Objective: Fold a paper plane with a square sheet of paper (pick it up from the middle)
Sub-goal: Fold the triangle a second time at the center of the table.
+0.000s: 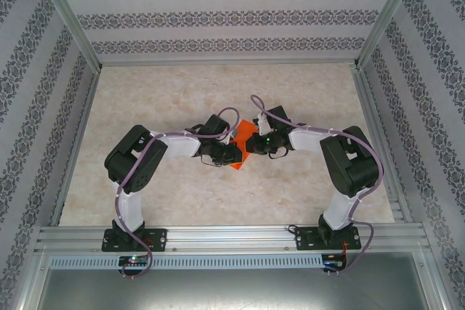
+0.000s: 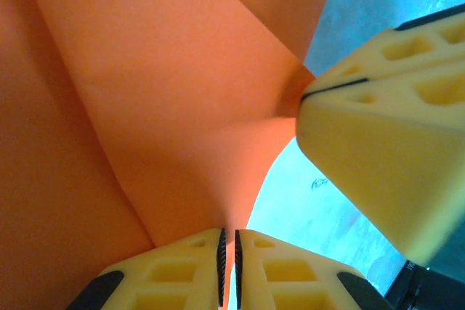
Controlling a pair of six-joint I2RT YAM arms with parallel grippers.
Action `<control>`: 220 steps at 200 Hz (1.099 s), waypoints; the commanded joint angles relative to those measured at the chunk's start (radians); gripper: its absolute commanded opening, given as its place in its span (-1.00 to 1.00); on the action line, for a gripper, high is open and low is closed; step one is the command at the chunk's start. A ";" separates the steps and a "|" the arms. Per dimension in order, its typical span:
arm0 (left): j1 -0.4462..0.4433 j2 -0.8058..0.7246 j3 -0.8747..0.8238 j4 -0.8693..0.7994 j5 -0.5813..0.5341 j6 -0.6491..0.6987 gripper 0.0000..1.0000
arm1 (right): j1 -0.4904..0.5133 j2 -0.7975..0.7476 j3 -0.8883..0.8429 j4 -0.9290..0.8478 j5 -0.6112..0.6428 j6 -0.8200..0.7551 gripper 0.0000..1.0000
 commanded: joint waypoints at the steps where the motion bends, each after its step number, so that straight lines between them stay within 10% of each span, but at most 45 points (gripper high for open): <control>1: -0.012 0.031 -0.007 0.035 -0.004 0.010 -0.67 | 0.008 -0.036 -0.014 -0.016 0.015 -0.018 -0.82; 220: -0.035 -0.080 -0.065 0.066 -0.006 -0.020 -0.60 | 0.007 0.110 0.007 -0.023 0.048 -0.045 -0.95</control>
